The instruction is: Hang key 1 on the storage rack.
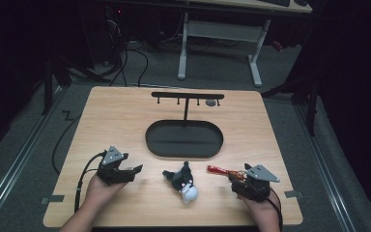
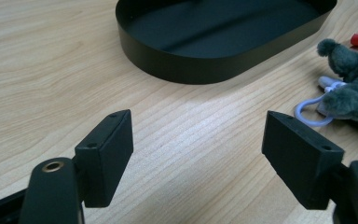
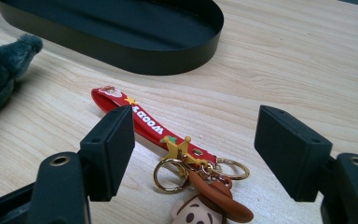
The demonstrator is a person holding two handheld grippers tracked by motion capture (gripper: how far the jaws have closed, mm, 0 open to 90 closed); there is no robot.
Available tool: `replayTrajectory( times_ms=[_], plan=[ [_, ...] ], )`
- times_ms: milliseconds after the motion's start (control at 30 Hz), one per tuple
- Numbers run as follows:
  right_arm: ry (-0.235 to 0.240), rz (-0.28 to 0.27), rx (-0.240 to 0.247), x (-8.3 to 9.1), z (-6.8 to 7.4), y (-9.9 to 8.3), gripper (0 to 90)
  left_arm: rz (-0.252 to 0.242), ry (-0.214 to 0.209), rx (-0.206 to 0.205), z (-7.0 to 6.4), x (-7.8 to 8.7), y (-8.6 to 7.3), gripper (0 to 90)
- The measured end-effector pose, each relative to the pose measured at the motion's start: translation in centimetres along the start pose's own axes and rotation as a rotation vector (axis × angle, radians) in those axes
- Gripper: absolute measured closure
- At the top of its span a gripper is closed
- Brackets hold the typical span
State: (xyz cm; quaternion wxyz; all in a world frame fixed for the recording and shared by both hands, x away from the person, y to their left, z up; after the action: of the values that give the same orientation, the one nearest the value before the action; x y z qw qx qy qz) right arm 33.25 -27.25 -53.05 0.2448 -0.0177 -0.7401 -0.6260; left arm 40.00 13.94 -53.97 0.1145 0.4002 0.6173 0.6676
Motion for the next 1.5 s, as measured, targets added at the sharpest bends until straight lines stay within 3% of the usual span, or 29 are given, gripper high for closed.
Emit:
replayTrajectory(
  times_ms=[333, 533, 600, 900, 1033, 1200, 1500],
  plan=[
    [-0.016, -0.018, -0.019, 0.4, -0.8, 0.1, 30.1, -0.006, 0.025, -0.024, 0.7, 0.7, 0.2, 26.0],
    [-0.015, -0.019, -0.029, 0.7, -1.4, 0.0, 31.4, 0.025, 0.033, -0.060, 0.8, 1.0, -0.4, 25.9],
    [-0.011, -0.022, -0.056, 0.9, -1.6, 0.0, 35.5, 0.037, 0.032, -0.071, 1.0, 1.4, -1.0, 25.6],
    [-0.024, -0.026, -0.102, 1.9, -2.7, 0.0, 37.9, 0.013, 0.032, -0.071, 1.7, 3.0, -1.7, 25.0],
    [-0.031, -0.014, -0.126, 2.3, -3.1, -0.2, 38.4, 0.000, 0.032, -0.047, 1.9, 3.0, -1.7, 24.4],
    [-0.033, 0.007, -0.147, 2.5, -3.4, -0.3, 38.4, 0.002, 0.036, -0.077, 1.7, 3.0, -1.5, 24.4],
    [-0.019, 0.106, -0.202, 2.6, -3.4, -1.3, 36.9, 0.003, 0.024, -0.097, 1.3, 3.0, -1.4, 24.1]
  ],
)
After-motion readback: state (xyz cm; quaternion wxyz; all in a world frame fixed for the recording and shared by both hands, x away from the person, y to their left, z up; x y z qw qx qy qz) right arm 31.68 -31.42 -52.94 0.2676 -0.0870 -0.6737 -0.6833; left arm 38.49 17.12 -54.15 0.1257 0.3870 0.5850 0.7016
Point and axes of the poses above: each handheld gripper's, and its own axes: x roughly backward along the jaws, y roughly out of its top, z roughly to its left, the point moved 5 cm from there along -x, roughly forward along the jaws, and after that the axes turned 11 degrees about -z, right-handed, at the moved point
